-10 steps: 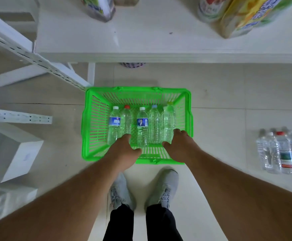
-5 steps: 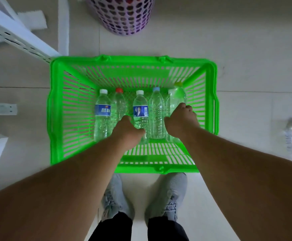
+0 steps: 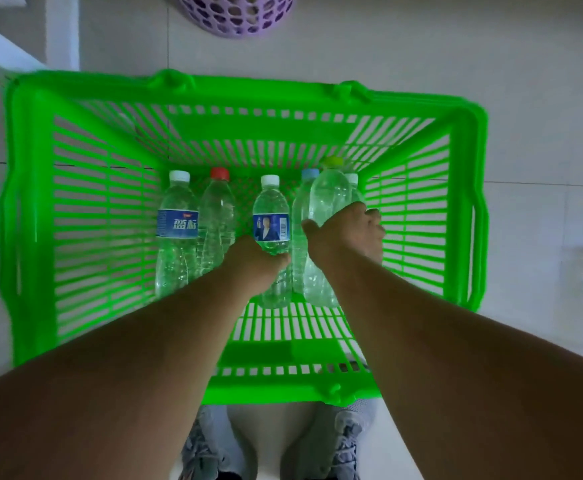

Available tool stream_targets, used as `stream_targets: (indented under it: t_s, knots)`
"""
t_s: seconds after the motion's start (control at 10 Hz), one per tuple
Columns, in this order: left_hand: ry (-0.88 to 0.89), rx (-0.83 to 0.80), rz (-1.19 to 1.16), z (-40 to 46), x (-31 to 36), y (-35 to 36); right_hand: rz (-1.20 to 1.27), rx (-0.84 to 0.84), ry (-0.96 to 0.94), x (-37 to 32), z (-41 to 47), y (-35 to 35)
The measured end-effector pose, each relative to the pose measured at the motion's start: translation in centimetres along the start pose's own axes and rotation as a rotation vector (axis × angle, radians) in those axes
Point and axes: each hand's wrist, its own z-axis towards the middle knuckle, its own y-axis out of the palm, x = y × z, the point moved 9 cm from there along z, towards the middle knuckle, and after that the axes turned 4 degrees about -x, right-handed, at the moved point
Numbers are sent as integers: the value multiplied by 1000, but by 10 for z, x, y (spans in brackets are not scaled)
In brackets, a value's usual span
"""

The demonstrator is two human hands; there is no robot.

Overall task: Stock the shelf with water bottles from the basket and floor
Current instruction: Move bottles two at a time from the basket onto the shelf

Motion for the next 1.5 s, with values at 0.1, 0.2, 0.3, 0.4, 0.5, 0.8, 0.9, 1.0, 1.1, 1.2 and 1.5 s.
stream_targets:
  t_s: [0.1, 0.2, 0.3, 0.4, 0.5, 0.8, 0.9, 1.0, 1.1, 1.2, 1.5]
  knots:
    - [29, 23, 10, 12, -3, 4, 77, -73, 19, -4, 3, 9]
    - [22, 16, 3, 20, -5, 10, 194, -115, 38, -9, -22, -29]
    - [15, 37, -19, 28, -9, 12, 201, -158, 10, -3, -10, -22]
    - [9, 53, -44, 30, -10, 11, 227, -222, -38, -3, -7, -25]
    - [8, 26, -21, 30, -14, 8, 283, -252, -63, 0, -10, -30]
    - [131, 100, -96, -71, 5, -28, 405, -199, -169, 6, -81, -90]
    - [200, 170, -145, -130, 18, -56, 415, -191, -221, 2, -123, -133]
    - [247, 217, -172, -198, 32, -86, 436, -191, -283, -2, -170, -188]
    - [322, 259, -164, -280, 57, -116, 421, -180, -355, -8, -225, -257]
    - [404, 253, -173, -367, 82, -138, 402, -163, -421, -10, -284, -329]
    - [621, 236, -331, -597, 131, -191, 538, -53, -632, -12, -465, -531]
